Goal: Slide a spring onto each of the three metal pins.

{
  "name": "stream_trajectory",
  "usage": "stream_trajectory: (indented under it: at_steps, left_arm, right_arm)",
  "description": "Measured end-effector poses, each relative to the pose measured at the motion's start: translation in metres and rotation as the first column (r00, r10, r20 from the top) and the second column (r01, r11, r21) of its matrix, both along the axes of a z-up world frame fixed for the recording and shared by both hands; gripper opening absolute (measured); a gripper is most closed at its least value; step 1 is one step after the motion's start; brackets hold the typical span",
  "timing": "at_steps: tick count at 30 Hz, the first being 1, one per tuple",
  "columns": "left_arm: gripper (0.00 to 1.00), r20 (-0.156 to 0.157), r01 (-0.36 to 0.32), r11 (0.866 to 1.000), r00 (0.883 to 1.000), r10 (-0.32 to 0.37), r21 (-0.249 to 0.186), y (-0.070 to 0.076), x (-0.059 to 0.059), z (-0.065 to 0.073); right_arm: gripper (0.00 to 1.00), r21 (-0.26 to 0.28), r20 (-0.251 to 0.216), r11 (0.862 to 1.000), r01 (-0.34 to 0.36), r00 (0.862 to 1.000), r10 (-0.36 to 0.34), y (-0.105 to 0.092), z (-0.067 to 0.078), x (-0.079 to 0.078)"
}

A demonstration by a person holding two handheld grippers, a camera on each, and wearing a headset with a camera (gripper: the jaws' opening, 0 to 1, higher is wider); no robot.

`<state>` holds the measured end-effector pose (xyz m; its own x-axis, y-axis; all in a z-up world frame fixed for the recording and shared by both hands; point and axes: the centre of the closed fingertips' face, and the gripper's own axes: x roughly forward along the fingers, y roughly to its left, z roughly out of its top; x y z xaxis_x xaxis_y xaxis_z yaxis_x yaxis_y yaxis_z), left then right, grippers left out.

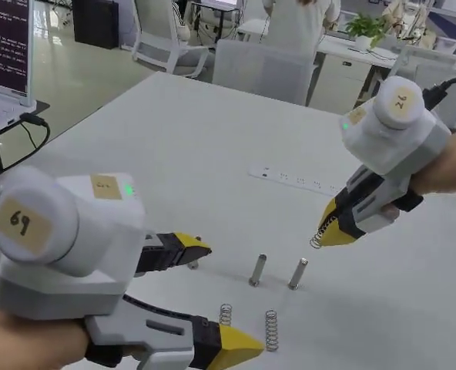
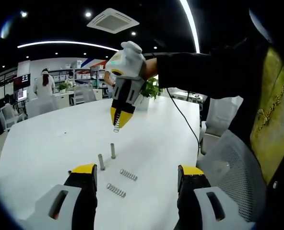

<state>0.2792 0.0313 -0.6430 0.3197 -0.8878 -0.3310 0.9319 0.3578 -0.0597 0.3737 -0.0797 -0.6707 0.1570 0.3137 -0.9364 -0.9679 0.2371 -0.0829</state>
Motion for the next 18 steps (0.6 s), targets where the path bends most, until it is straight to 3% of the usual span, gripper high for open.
stream_trajectory:
  at_steps: [7,18]
  left_arm:
    - [0.64,-0.004,0.004,1.0,1.0,-0.004,0.002,-0.001,0.001,-0.003]
    - [0.63,-0.007,-0.002,1.0,1.0,0.002,0.004,-0.001,0.003,-0.004]
  right_arm:
    - [0.08,-0.032,-0.038,0.999,0.015,0.999,-0.017,-0.005,-0.018,0.01]
    - [0.08,-0.039,-0.072,0.998,0.039,0.997,-0.042,-0.009,-0.04,0.019]
